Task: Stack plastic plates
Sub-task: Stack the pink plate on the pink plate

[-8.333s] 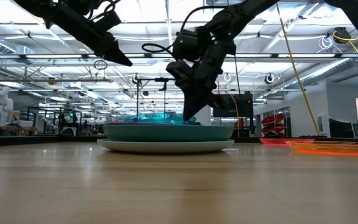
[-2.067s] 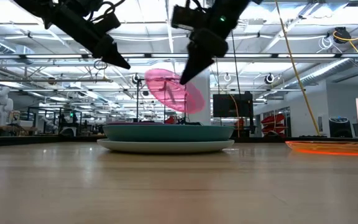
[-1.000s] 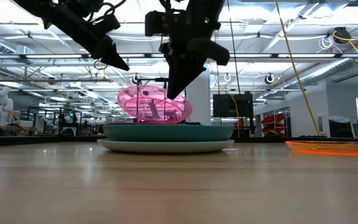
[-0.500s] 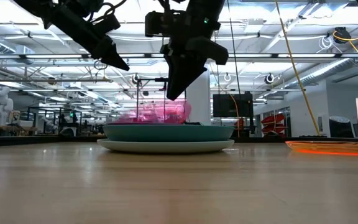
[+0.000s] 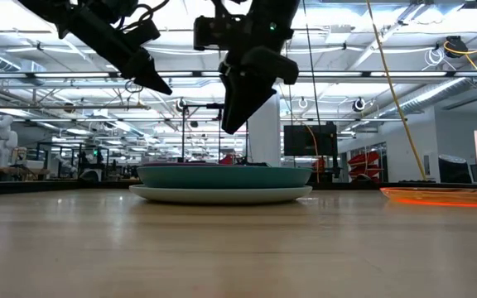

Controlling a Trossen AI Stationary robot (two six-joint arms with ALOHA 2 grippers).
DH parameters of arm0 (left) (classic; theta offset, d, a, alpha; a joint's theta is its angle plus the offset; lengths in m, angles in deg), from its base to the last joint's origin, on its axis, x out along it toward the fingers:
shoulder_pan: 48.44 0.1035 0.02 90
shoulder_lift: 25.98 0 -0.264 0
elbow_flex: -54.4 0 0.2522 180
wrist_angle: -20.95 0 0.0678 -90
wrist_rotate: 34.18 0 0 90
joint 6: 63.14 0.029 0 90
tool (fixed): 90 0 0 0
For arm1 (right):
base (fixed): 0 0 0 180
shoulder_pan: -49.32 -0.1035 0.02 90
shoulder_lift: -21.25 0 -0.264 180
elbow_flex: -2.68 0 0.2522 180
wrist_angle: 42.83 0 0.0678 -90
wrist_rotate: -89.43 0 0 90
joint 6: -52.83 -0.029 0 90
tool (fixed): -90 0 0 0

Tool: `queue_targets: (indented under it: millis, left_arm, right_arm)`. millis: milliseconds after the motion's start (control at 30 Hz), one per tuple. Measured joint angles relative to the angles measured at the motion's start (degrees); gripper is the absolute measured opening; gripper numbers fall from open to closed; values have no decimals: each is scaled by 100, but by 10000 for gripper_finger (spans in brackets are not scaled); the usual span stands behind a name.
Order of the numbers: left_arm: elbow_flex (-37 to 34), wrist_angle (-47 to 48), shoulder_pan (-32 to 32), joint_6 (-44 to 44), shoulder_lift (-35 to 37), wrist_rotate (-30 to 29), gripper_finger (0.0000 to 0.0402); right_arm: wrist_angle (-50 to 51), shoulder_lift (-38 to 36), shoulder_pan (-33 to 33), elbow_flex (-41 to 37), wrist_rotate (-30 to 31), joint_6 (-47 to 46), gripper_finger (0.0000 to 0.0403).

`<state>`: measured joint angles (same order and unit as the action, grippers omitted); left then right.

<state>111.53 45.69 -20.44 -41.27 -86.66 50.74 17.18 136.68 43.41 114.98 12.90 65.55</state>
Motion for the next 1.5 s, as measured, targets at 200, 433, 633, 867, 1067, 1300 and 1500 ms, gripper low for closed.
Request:
queue_targets:
  millis: [200,433,633,867,1067,1300,1500]
  left_arm:
    - [0,-1,0,-15,0,0,147]
    - [0,3,0,-21,0,0,147]
    - [0,55,-29,-52,0,0,147]
    - [0,123,-37,-61,0,1,147]
    - [0,128,-37,-111,0,1,147]
    - [0,128,-37,-118,0,2,147]
    - [0,139,-37,-118,0,1,147]
  right_arm:
    - [324,0,172,-2,131,-399,106]
    - [1009,-141,613,-4,661,-1100,105]
    - [1277,-325,1239,-4,601,-1656,105]
    - [1276,-429,2101,-2,597,-2513,105]
    - [861,-426,2826,-179,98,-3077,105]
    - [290,-423,3412,-374,-65,-3496,105]
    - [-504,-423,3651,-851,-190,-3605,105]
